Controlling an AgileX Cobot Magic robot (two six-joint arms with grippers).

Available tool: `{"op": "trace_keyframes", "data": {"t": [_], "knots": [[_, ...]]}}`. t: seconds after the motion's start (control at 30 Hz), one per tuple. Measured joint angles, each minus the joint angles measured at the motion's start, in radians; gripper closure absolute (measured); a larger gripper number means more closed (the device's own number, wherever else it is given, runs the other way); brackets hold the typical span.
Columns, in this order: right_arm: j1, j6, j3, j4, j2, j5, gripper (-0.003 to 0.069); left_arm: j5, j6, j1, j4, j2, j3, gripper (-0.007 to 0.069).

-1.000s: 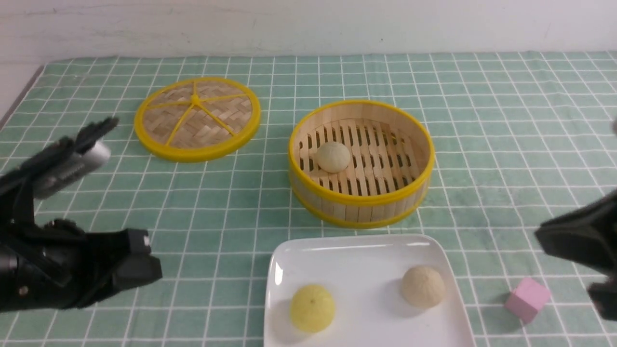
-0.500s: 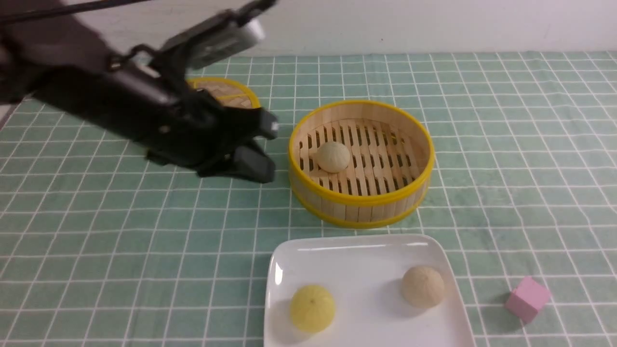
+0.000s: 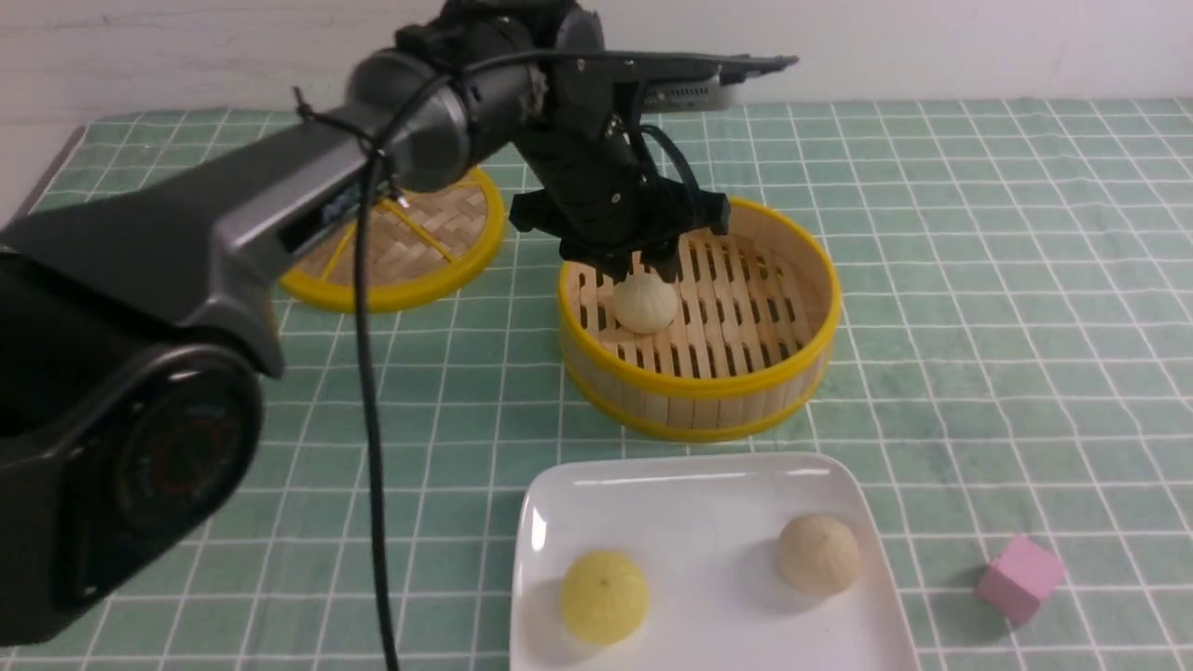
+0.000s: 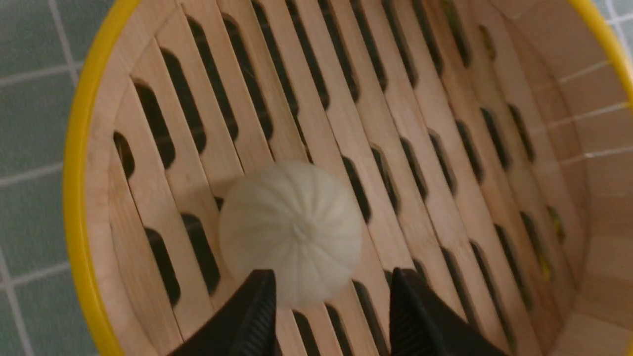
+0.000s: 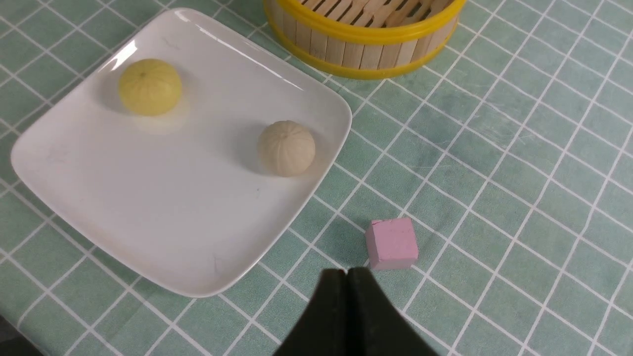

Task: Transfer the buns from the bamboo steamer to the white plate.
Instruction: 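Reach into the bamboo steamer and grasp a bun with the left gripper, then carry the bun from the bamboo steamer to the plate with the left gripper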

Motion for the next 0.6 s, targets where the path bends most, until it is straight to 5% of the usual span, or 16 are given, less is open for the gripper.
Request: {"op": "trace_keyframes", "data": {"t": [0.2,0.33,0.6], "knots": [[0.0,0.0,0.0,0.0,0.0,0.0,0.0664,-0.032,-0.023,-0.003,0.101,0.076,-0.039,0.0381],[0.0,0.0,0.0,0.0,0.0,0.0,0.0664,-0.029,-0.047,-0.01,0.104,0.076,-0.041,0.0566],[0.0,0.0,0.0,-0.001,0.0,0.0,0.066,0.103,-0.018,-0.031,0.086,-0.043,-0.038,0.06]]}}
